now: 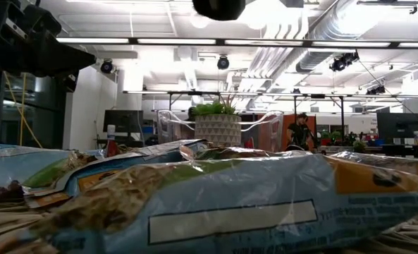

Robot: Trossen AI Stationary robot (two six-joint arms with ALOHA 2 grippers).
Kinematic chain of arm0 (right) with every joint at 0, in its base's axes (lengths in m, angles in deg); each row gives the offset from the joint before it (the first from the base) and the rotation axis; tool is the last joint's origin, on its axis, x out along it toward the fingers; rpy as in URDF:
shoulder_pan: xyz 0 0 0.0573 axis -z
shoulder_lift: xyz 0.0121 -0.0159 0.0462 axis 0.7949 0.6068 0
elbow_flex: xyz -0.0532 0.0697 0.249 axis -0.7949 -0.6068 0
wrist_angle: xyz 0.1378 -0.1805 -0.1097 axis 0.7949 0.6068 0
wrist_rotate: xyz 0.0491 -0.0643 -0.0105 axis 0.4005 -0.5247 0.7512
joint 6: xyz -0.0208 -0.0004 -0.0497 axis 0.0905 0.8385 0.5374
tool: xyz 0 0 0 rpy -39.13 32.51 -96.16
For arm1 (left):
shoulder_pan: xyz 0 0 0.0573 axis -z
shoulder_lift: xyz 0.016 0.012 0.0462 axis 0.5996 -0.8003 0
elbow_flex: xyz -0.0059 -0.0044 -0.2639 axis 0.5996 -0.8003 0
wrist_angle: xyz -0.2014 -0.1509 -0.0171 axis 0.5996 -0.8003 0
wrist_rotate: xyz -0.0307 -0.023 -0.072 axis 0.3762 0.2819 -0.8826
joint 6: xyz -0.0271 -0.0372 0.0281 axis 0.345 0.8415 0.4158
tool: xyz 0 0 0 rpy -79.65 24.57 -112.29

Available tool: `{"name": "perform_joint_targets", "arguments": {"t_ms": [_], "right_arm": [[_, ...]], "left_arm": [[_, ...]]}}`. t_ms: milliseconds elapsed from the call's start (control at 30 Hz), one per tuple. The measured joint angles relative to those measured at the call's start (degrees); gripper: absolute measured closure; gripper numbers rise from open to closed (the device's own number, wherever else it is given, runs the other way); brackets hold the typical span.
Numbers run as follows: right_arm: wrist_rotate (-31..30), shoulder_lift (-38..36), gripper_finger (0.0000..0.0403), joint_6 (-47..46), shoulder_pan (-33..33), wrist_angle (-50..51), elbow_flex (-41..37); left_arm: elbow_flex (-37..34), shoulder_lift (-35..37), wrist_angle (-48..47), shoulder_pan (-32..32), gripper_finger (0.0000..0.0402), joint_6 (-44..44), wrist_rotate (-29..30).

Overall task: Pick and place Granola Bars by type
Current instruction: Put the blue granola bar into the top transparent bin

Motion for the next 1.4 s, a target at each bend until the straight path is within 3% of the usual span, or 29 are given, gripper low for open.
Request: {"name": "perform_joint_targets", "arguments": {"t_ms": [433, 733, 867, 1233, 1400], "right_arm": [[-2.14, -7.04, 0.0357, 11.29, 6.08, 17.07, 0.00], [-6.21, -9.77, 0.0357, 23.32, 9.81, 21.82, -0.02], [-11.03, -9.94, 0.0357, 31.84, 11.10, 22.58, 0.00], [-33.75, -9.94, 0.0357, 57.58, 11.62, 21.31, -0.47], [-35.84, -9.90, 0.0357, 63.27, 13.48, 18.36, -2.64]], "left_arm": [[0.01, 0.00, 0.02, -0.01, 0.0401, -0.01, 0.00], [-0.01, 0.00, 0.00, 0.01, 0.0401, -0.01, -0.02], [0.01, 0.00, 0.00, -0.01, 0.0401, 0.01, 0.00], [0.00, 0.00, 0.00, 0.01, 0.0401, 0.00, 0.00], [-0.01, 0.00, 0.00, -0.01, 0.0401, -0.01, 0.00]]}}
